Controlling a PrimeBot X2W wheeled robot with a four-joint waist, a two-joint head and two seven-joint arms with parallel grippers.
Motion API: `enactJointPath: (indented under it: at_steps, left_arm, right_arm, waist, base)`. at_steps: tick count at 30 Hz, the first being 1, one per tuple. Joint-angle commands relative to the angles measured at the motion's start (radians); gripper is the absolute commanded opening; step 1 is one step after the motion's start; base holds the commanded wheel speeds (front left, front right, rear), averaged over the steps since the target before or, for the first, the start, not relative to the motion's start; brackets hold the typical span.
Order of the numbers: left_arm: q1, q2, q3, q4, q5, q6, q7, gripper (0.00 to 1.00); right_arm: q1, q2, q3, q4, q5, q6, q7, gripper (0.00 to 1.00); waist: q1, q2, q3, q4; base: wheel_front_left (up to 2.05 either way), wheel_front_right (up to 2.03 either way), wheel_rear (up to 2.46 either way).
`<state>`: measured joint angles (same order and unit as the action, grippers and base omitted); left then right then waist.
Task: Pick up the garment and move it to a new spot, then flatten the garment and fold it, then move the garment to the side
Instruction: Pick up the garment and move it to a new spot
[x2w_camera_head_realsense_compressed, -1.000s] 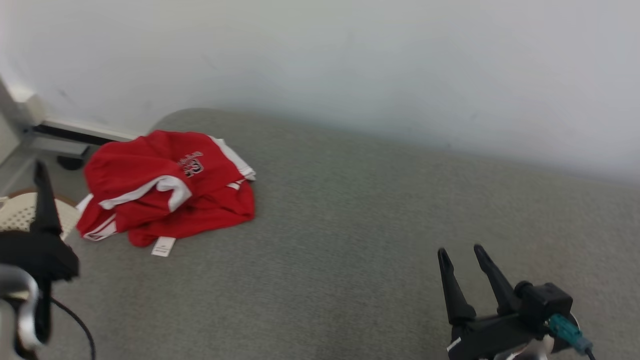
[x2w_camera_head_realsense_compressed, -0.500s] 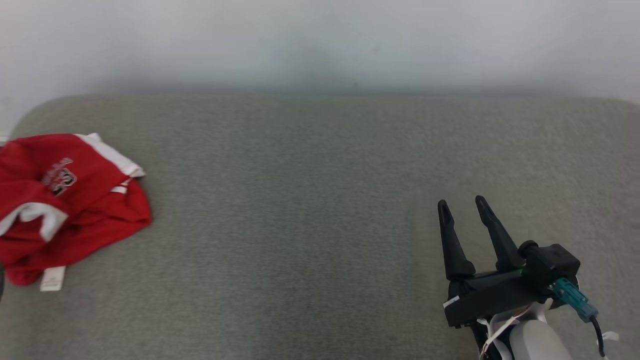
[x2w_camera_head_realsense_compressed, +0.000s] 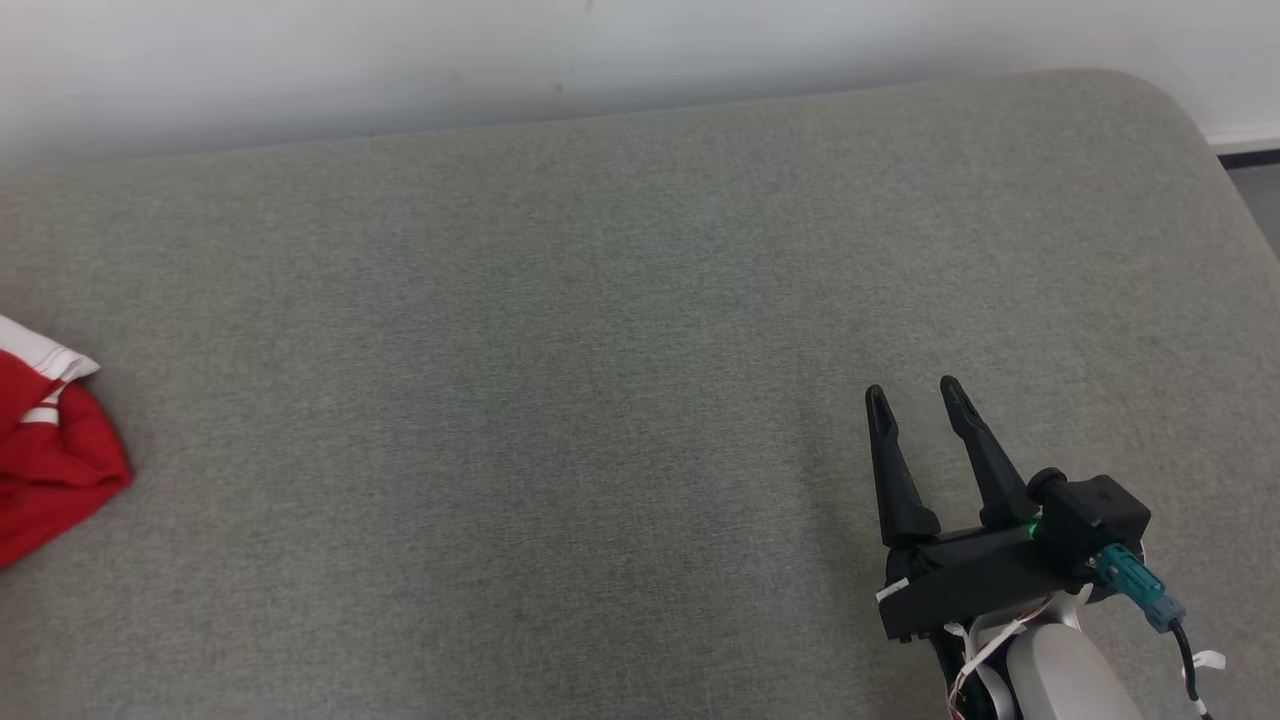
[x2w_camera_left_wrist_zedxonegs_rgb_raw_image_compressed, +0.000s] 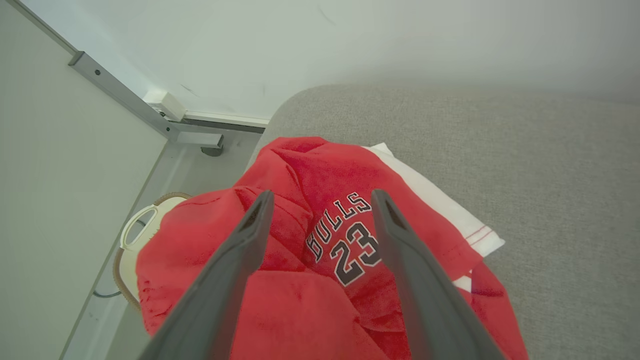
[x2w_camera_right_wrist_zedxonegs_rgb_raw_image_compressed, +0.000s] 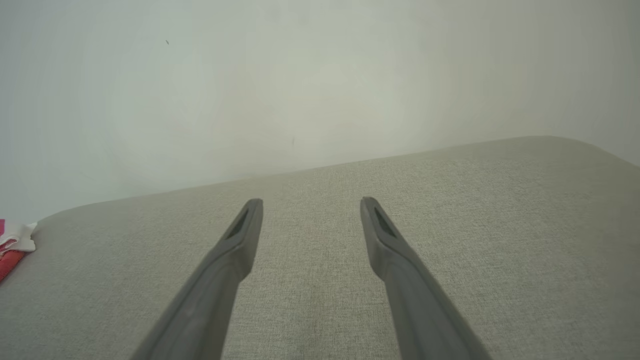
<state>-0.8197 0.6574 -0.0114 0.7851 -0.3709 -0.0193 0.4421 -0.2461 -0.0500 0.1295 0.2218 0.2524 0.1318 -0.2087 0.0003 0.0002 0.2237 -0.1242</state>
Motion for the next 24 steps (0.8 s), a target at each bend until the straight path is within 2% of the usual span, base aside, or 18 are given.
enactJointPath:
  at_steps: [1, 9, 11, 15, 16, 17, 24]
  left_arm:
    - [0.007, 0.001, 0.002, 0.018, -0.008, -0.002, 0.010, 1.00]
    - [0.058, -0.024, 0.022, 0.186, -0.061, 0.020, 0.133, 1.00]
    - [0.076, -0.029, 0.029, 0.209, -0.072, 0.028, 0.133, 1.00]
    - [0.103, -0.028, 0.031, 0.220, -0.064, 0.048, 0.063, 1.00]
    - [0.107, -0.027, 0.027, 0.220, -0.058, 0.051, 0.043, 0.45]
    - [0.106, -0.027, 0.025, 0.221, -0.055, 0.055, 0.029, 0.00]
    - [0.061, -0.024, -0.004, 0.201, -0.034, 0.018, -0.086, 0.00]
  right_arm:
    - [-0.005, -0.001, 0.002, 0.003, 0.003, -0.002, -0.005, 1.00]
    - [-0.014, -0.001, 0.008, 0.003, -0.008, -0.002, 0.002, 1.00]
    - [-0.016, -0.001, 0.008, 0.000, -0.014, -0.002, 0.004, 1.00]
    - [-0.016, -0.001, 0.004, -0.005, -0.022, -0.002, 0.011, 1.00]
    - [-0.016, -0.001, 0.003, -0.007, -0.024, -0.002, 0.013, 1.00]
    - [-0.015, -0.001, 0.002, -0.009, -0.027, -0.002, 0.014, 1.00]
    - [0.001, -0.001, -0.006, -0.011, -0.032, -0.002, 0.021, 1.00]
  waist:
    - [-0.0003, -0.0002, 0.020, -0.024]
    - [-0.0003, -0.0002, 0.025, -0.033]
    - [-0.0003, -0.0002, 0.029, -0.034]
    - [-0.0003, -0.0002, 0.035, -0.032]
    - [-0.0003, -0.0002, 0.035, -0.030]
    - [-0.0003, -0.0002, 0.035, -0.028]
    - [-0.0003, -0.0002, 0.018, 0.008]
  base:
    - [0.00, 0.00, 0.00]
    - [0.00, 0.00, 0.00]
    - [0.00, 0.00, 0.00]
    - [0.00, 0.00, 0.00]
    - [0.00, 0.00, 0.00]
    - [0.00, 0.00, 0.00]
    - [0.00, 0.00, 0.00]
